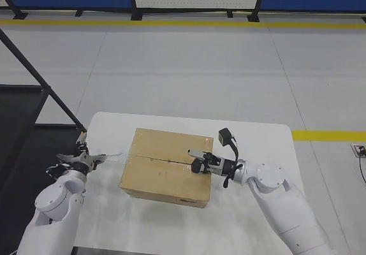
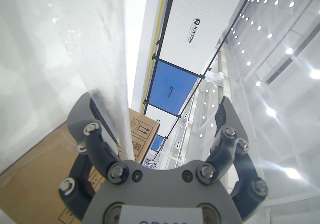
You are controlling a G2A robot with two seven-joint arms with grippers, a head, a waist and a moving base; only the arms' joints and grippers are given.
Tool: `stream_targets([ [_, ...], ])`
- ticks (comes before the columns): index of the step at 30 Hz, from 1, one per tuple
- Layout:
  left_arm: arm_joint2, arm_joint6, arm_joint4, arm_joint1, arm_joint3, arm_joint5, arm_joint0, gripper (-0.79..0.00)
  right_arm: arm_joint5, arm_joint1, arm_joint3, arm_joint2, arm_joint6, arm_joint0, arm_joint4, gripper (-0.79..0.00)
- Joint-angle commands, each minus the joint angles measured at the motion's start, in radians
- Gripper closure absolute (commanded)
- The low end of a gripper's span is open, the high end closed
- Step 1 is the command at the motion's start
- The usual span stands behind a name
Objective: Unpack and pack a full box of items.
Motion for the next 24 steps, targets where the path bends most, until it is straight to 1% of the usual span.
stream_targets([
  [1,-0.013,-0.005,0.01,0.002,-0.036,-0.008,0.016,-0.785,0.0,0.0,0.0,0.0,0.0,0.0,0.0,-0.785],
  [7,-0.039,-0.01,0.054,0.006,-0.153,-0.032,0.068,-0.785,0.0,0.0,0.0,0.0,0.0,0.0,0.0,-0.785],
  [14,-0.034,0.003,0.138,0.007,-0.271,-0.048,0.104,-0.785,0.0,0.0,0.0,0.0,0.0,0.0,0.0,-0.785],
  [17,-0.029,-0.008,0.163,0.008,-0.296,-0.038,0.108,-0.785,0.0,0.0,0.0,0.0,0.0,0.0,0.0,-0.785],
  [24,-0.002,-0.034,0.228,0.008,-0.318,-0.03,0.1,-0.785,0.0,0.0,0.0,0.0,0.0,0.0,0.0,-0.785],
])
